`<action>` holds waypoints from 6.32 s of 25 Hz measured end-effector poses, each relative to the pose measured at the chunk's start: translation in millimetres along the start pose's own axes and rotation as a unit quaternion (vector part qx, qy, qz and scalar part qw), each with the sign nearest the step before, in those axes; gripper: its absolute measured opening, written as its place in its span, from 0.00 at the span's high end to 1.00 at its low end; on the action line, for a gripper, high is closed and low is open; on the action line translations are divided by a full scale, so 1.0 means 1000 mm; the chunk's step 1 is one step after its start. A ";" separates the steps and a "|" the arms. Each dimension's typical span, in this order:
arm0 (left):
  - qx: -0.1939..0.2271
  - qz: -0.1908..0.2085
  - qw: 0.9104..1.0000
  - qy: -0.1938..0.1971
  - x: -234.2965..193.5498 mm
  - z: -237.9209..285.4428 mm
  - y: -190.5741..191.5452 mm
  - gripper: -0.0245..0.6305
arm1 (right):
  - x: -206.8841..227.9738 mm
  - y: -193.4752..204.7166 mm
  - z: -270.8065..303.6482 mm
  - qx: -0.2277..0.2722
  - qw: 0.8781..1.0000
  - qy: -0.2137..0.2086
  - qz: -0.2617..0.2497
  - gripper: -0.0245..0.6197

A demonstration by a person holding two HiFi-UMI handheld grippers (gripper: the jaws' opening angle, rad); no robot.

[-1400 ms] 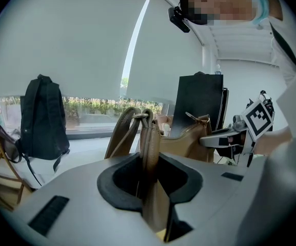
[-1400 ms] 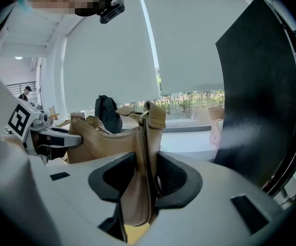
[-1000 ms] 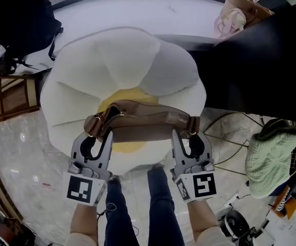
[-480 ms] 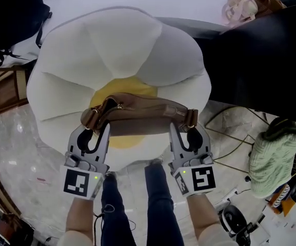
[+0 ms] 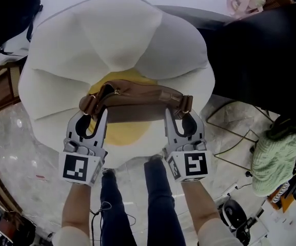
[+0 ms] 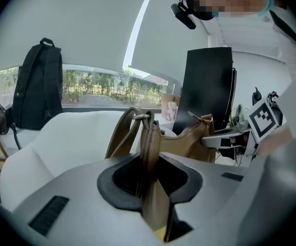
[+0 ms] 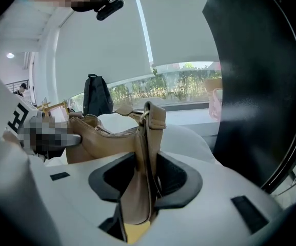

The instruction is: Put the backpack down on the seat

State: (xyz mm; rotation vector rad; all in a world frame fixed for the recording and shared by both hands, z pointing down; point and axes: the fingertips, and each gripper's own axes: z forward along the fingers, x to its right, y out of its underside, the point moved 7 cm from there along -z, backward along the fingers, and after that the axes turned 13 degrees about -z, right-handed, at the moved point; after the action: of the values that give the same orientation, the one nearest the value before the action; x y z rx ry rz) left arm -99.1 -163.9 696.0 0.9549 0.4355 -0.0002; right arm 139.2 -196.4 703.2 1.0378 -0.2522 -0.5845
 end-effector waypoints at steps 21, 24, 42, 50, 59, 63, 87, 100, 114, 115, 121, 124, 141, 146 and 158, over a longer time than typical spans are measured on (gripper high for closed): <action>-0.037 -0.004 0.999 -0.026 -0.045 0.054 0.046 0.81 | -0.006 0.056 0.067 -0.047 0.999 -0.015 -0.004 0.72; -0.051 -0.009 0.998 -0.030 -0.051 0.063 0.056 0.81 | -0.006 0.067 0.076 -0.061 0.998 -0.016 -0.002 0.72; -0.096 -0.049 0.993 -0.042 -0.079 0.116 0.069 0.81 | 0.011 0.090 0.129 -0.098 0.995 -0.033 0.000 0.72; -0.114 -0.065 0.990 -0.056 -0.098 0.142 0.065 0.80 | 0.019 0.086 0.150 -0.109 0.993 -0.044 -0.008 0.70; -0.103 -0.093 0.989 -0.053 -0.108 0.148 0.064 0.73 | 0.027 0.088 0.157 -0.112 0.993 -0.036 -0.006 0.64; -0.102 -0.095 0.988 -0.062 -0.107 0.137 0.068 0.65 | 0.026 0.093 0.148 -0.120 0.992 -0.032 0.002 0.58; -0.060 -0.069 0.995 -0.048 -0.056 0.066 0.026 0.90 | 0.006 0.026 0.077 -0.067 0.997 -0.003 -0.040 0.91; -0.027 -0.030 0.999 -0.021 -0.003 0.006 -0.034 0.91 | -0.010 -0.046 0.014 -0.018 0.999 -0.012 -0.031 0.91; -0.025 -0.035 0.999 0.009 0.059 -0.080 -0.091 0.91 | -0.037 -0.129 -0.078 0.000 1.000 -0.016 -0.023 0.91; -0.024 -0.035 0.999 0.009 0.063 -0.086 -0.096 0.91 | -0.038 -0.135 -0.084 0.000 1.000 -0.015 -0.020 0.91; -0.023 -0.034 0.999 0.012 0.078 -0.118 -0.122 0.91 | -0.038 -0.166 -0.111 0.006 1.000 -0.002 -0.019 0.91; -0.012 -0.024 1.000 0.014 0.089 -0.134 -0.139 0.91 | -0.038 -0.184 -0.129 0.011 1.000 -0.001 -0.021 0.91; 0.020 -0.005 0.998 0.065 0.153 -0.232 -0.208 0.91 | -0.052 -0.279 -0.226 0.054 0.998 -0.015 -0.033 0.91; 0.027 -0.023 0.996 0.081 0.168 -0.261 -0.218 0.91 | -0.062 -0.306 -0.254 0.072 0.996 -0.018 -0.052 0.91; 0.059 0.015 0.993 0.104 0.202 -0.326 -0.241 0.91 | -0.083 -0.332 -0.320 0.101 0.991 -0.018 -0.089 0.91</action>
State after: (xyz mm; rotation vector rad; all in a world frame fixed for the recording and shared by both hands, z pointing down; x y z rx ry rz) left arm -78.0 -9.1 270.5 1.0823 0.6179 0.1025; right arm 107.7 -38.7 263.0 1.2542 -0.2555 -0.7516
